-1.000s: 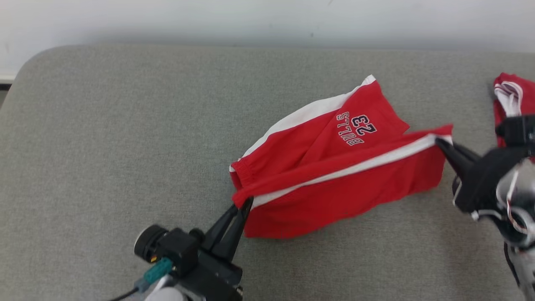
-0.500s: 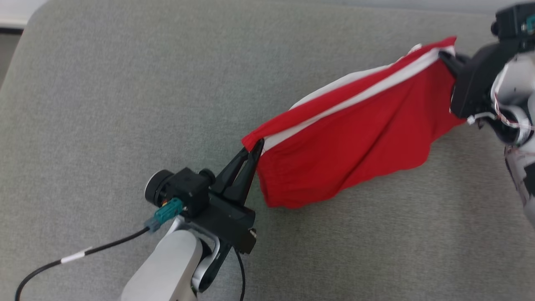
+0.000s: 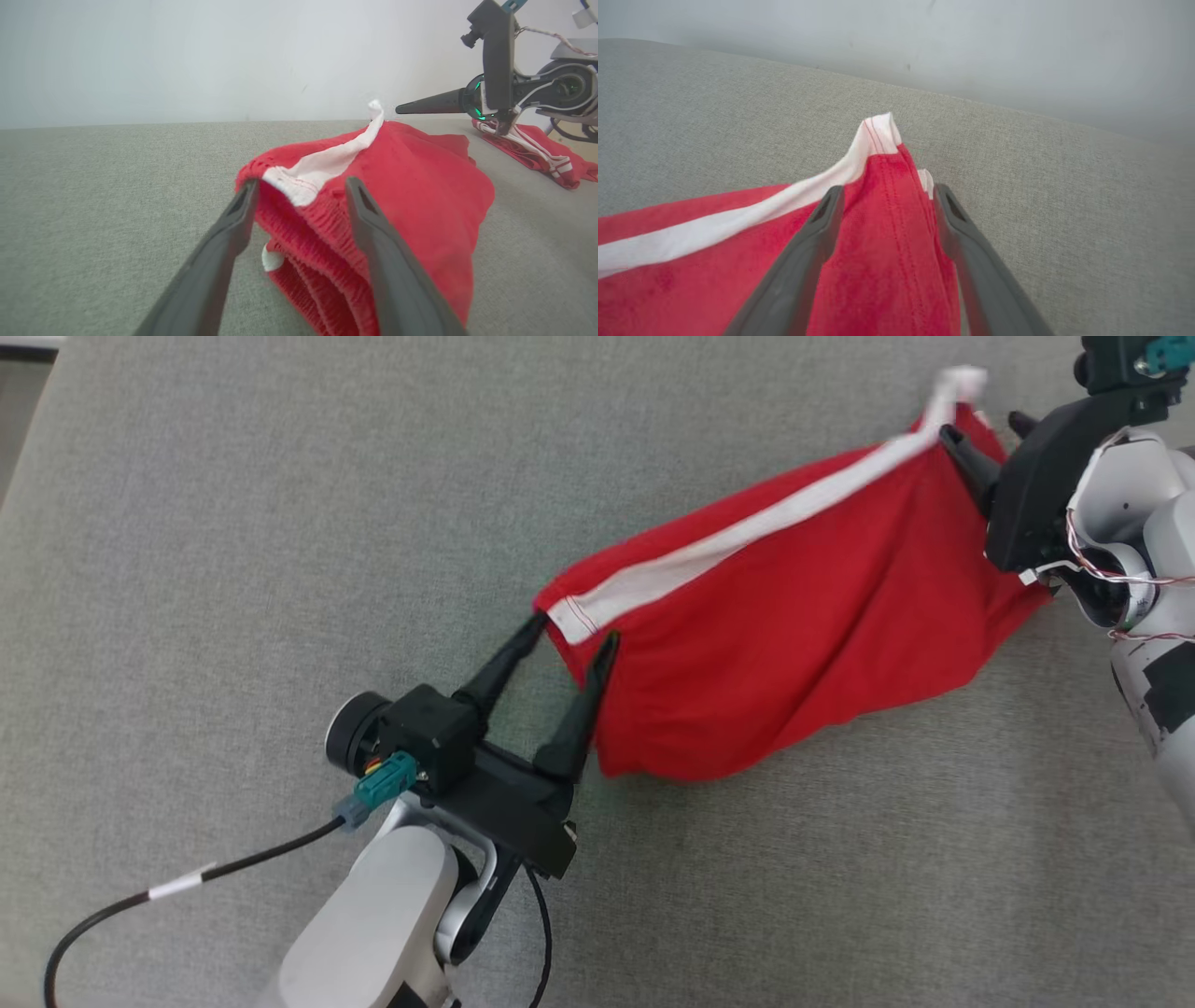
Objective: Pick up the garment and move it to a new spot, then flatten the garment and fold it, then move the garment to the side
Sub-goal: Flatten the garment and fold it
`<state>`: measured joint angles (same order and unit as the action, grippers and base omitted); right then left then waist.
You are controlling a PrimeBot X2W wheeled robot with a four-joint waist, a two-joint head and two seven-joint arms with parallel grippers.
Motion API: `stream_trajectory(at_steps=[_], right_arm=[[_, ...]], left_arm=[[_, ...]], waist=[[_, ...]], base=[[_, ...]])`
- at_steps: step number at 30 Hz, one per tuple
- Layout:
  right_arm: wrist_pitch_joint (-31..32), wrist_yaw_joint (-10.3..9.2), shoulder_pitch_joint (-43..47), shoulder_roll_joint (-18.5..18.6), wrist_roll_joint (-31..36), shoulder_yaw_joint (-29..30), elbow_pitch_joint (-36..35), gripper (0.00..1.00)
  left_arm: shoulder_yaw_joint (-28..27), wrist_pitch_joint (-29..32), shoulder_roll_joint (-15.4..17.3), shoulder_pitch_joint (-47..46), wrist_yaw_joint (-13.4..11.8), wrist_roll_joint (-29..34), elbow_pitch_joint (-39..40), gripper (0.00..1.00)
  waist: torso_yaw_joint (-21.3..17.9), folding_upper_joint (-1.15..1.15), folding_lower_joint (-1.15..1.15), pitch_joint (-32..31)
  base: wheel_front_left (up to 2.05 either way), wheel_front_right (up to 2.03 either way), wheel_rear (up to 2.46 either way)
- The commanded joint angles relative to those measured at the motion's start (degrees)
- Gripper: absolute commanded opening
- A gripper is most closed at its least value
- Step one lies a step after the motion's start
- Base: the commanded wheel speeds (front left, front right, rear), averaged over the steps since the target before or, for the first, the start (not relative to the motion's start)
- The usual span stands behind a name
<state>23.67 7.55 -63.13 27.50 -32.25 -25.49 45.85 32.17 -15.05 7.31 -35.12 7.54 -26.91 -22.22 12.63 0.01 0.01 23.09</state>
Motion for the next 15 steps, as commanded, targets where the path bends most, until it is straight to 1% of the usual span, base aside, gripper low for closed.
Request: stream_trajectory(at_steps=[1,4,8,12,15], right_arm=[[-1.08,-0.17,0.48,0.56,-1.03,-0.84,0.27,1.0],[-2.85,-0.17,2.07,1.69,-3.03,-2.52,0.02,1.0],[-5.41,-0.17,4.67,3.57,-6.05,-3.83,-0.74,1.0],[-7.48,-0.17,7.83,5.1,-8.59,-4.55,-0.19,1.0],[-8.96,-0.17,10.09,5.49,-10.05,-4.73,0.91,1.0]], left_arm=[[-0.82,-0.15,-0.08,1.51,-0.13,0.91,0.19,1.0],[-3.01,-0.15,-0.09,3.41,-0.13,2.29,1.25,1.0],[-7.66,-0.15,-0.66,7.08,-0.4,5.84,3.56,1.0],[-13.35,-0.15,-1.56,10.73,-2.52,9.73,8.07,1.0],[-16.43,-0.15,-1.81,13.24,-4.04,13.28,10.97,1.0]], waist=[[-1.13,-0.01,-0.01,-1.4],[-1.89,-0.01,-0.01,-2.78],[-2.62,-0.01,-0.01,-4.47],[-2.62,-0.01,-0.01,-5.71],[-2.18,-0.01,-0.01,-6.58]], base=[[0.0,0.0,0.0],[0.0,0.0,0.0],[0.0,0.0,0.0],[0.0,0.0,0.0],[0.0,0.0,0.0]])
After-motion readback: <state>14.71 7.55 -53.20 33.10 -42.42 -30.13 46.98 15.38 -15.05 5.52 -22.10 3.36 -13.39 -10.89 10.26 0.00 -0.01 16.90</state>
